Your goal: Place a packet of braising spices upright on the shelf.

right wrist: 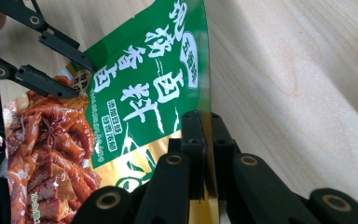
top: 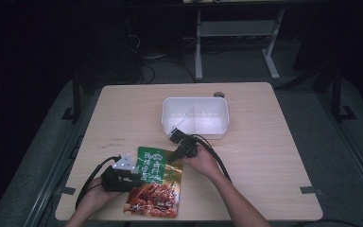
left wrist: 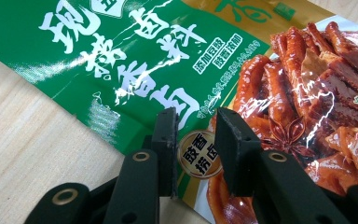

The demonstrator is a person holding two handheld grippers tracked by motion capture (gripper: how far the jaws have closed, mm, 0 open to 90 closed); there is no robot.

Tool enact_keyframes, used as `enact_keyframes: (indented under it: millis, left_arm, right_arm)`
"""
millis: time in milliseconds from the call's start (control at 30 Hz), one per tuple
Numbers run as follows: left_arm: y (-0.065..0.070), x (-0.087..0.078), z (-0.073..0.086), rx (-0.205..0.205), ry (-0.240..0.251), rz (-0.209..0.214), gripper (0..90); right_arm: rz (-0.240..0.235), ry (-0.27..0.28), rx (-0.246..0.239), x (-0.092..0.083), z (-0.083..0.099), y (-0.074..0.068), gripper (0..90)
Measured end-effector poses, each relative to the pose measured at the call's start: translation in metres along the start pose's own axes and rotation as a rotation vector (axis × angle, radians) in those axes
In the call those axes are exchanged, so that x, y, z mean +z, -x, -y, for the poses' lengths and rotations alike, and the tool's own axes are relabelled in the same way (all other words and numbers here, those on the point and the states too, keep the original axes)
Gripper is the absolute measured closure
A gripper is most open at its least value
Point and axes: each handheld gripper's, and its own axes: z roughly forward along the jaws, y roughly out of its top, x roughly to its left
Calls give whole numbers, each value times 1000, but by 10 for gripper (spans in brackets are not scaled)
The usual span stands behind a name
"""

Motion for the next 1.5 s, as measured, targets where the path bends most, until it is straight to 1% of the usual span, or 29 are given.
enact_keyframes:
  millis: [133,167,233,267,300,400,433,467,500,600,733,833,867,967,1000,1133,1167,1200,1300,1333,1400,1467,1500]
  left_arm:
    - [1,0,0,4,-1,-3,684]
    - [1,0,-1,5,1,-7,670]
    - [4,-1,-2,28,2,-34,655]
    - [4,-1,-2,28,2,-34,652]
    - [5,-2,-2,39,3,-47,652]
    - [5,-5,-3,46,22,-69,647]
    - [5,-7,-2,41,30,-74,642]
    - [3,-10,-2,29,48,-82,625]
    - [3,-10,-2,29,48,-82,617]
    - [0,-15,0,14,72,-97,590]
    - [-3,-22,2,-13,119,-122,534]
    - [-6,-26,3,-26,134,-139,503]
    - [-7,-28,4,-37,139,-145,480]
    - [-9,-29,5,-47,152,-155,471]
    - [-9,-30,6,-47,156,-159,455]
    - [-12,-35,8,-70,189,-174,428]
    - [-13,-36,9,-78,196,-178,396]
    - [-16,-37,11,-90,198,-185,389]
    - [-19,-38,13,-103,198,-188,378]
    - [-21,-39,15,-115,200,-192,373]
    - [-22,-39,16,-118,201,-194,371]
    - [-25,-40,17,-128,202,-206,368]
    - [-25,-40,17,-128,202,-206,368]
  right_arm:
    - [-8,1,2,-1,0,0,889]
    - [-17,1,11,-2,0,0,890]
    - [-21,-1,14,-3,0,1,892]
    - [-21,-1,14,-3,0,1,892]
    - [-22,-1,17,-4,0,1,892]
    - [-26,5,16,-8,1,0,893]
    - [-27,9,17,-10,1,0,893]
    - [-27,16,16,-14,1,-1,893]
    - [-27,16,16,-14,1,-1,893]
    - [-29,18,16,-18,2,-3,893]
    - [-31,37,15,-27,3,-5,893]
    - [-27,48,8,-33,4,-8,893]
    - [-24,52,4,-38,4,-9,893]
    - [-20,58,2,-42,4,-11,893]
    - [-17,63,3,-46,4,-12,894]
    - [-16,77,6,-52,6,-12,894]
    - [-14,82,7,-56,7,-13,894]
    - [-14,85,6,-58,7,-14,894]
    - [-13,90,3,-62,8,-15,894]
    - [-10,94,0,-66,8,-18,894]
    - [-9,100,-6,-69,8,-19,893]
    - [-3,108,-22,-77,7,-26,894]
    - [-3,108,-22,-77,7,-26,894]
